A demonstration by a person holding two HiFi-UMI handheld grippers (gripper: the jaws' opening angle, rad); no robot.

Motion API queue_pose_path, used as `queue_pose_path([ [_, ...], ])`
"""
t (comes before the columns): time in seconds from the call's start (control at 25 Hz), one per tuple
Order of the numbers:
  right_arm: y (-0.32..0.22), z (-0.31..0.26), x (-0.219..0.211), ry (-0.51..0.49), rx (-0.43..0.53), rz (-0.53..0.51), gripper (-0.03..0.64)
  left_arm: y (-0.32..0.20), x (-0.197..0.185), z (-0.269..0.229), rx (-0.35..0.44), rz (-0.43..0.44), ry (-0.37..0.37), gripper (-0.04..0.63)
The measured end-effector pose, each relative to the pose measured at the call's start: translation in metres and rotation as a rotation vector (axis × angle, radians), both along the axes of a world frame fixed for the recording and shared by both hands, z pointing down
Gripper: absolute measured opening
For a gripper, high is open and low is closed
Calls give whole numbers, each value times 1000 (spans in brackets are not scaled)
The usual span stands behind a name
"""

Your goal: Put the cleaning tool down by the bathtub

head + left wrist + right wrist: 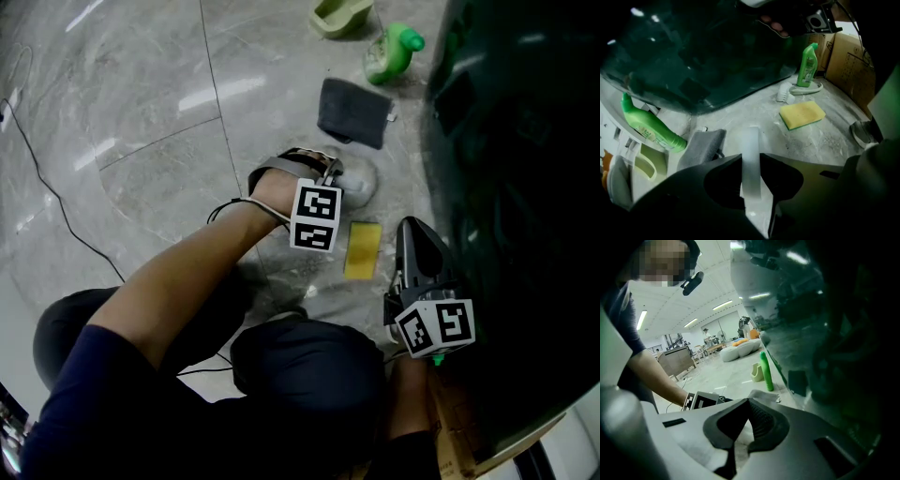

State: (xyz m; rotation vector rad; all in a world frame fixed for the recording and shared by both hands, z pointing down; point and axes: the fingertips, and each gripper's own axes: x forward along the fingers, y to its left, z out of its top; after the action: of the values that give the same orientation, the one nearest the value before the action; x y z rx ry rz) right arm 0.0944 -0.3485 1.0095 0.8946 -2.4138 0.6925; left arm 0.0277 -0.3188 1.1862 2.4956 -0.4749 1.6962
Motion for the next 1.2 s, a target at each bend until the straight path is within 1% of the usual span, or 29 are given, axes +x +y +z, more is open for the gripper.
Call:
queue_pose_path([
  [0.16,-1,1,1,-1,-1,0,5,2,0,0,-15,-8,20,118],
  [0.32,-2,0,-2,-7,1,0,5,6,-3,-3,-37,-4,42,149],
  [0.52,-3,-6,-7,-7,11,-4,5,7,-3,-17,-28,-3,80,160],
  [0.68,-6,-19,-12,-7,16,-1,5,1,-7,-36,-29,-29,118,167],
  [0.92,-4,-55,-22,9,5,14,5,-10,-24,-87,-7,-71,172,170],
  [1.08,4,-94,-29,22,-1,-1,5,-16,-44,-133,2,-111,186,170],
  [1.2,5,-129,-32,31,-11,-1,5,-20,-59,-175,12,-160,204,170],
])
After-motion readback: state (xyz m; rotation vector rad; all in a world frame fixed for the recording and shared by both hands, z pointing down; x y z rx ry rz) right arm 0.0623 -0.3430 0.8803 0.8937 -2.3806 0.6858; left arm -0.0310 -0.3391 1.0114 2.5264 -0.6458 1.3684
